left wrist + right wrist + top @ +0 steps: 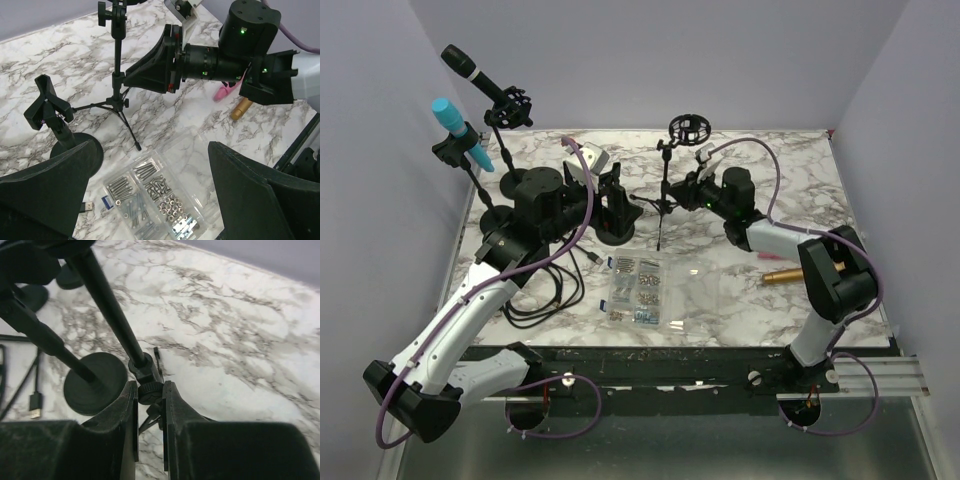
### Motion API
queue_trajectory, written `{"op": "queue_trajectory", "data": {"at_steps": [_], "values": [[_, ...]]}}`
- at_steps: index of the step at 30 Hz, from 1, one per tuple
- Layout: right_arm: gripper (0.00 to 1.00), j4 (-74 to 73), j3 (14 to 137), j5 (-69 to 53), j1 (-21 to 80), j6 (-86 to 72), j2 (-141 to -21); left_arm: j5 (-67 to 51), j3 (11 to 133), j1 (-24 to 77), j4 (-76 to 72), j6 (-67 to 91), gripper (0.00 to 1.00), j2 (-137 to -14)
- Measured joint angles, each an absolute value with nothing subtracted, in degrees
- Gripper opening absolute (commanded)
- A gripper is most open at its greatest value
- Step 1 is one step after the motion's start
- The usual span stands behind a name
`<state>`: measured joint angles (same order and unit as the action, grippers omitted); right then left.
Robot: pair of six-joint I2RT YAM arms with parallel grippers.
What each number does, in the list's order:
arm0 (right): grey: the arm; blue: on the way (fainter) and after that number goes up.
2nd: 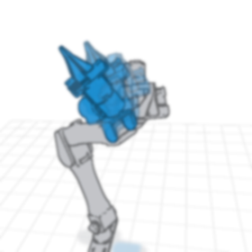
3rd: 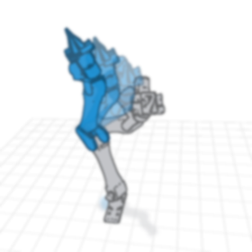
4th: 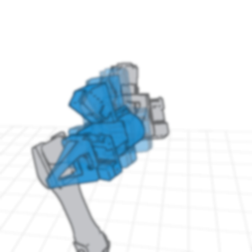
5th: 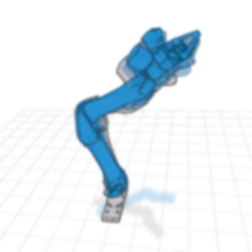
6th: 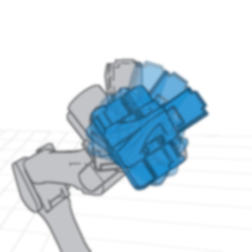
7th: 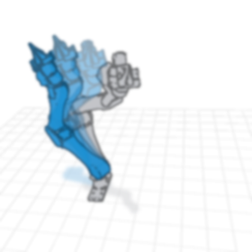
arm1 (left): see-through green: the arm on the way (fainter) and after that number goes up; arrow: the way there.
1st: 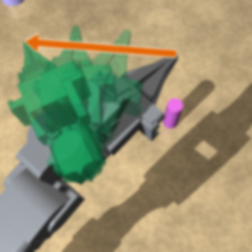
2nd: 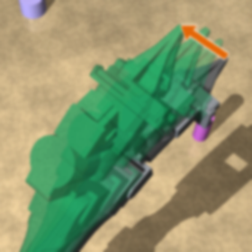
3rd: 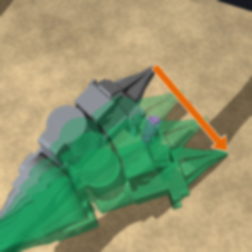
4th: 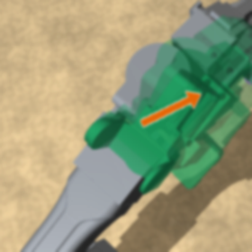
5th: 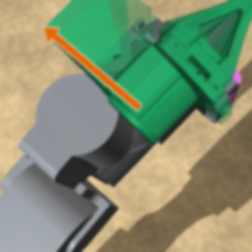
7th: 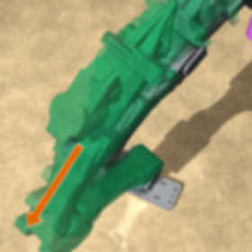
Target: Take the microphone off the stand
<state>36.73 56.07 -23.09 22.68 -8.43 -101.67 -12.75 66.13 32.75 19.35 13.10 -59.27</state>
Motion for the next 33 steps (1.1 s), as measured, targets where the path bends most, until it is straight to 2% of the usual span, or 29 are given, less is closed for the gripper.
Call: {"op": "queue_trajectory", "data": {"at_steps": [9, 17, 21, 23, 26, 33], "values": [[0.01, 37.60, 53.04, 5.15, 32.67, 16.40, -98.67, -12.75, 66.13, 32.75, 19.35, 13.13, 0.99, -59.66], [0.01, 39.00, 52.80, 23.27, 39.70, 37.58, -99.57, -12.75, 66.13, 32.75, 19.33, 13.13, 0.99, -59.70], [0.17, 41.47, 53.01, 28.14, 41.43, 44.21, -101.69, -12.75, 66.11, 32.75, 19.33, 13.10, 0.99, -59.70], [0.19, 40.88, 53.25, 29.12, 41.85, 45.36, -101.86, -12.73, 66.11, 32.75, 19.33, 13.13, 0.98, -59.68], [0.40, 40.18, 53.63, 29.78, 42.02, 45.76, -101.86, -12.73, 66.08, 32.75, 19.33, 13.13, 0.99, -59.61], [0.77, 38.83, 53.32, 32.34, 42.33, 41.80, -100.25, -12.73, 66.06, 32.75, 19.33, 13.10, 0.98, -58.76]]}}
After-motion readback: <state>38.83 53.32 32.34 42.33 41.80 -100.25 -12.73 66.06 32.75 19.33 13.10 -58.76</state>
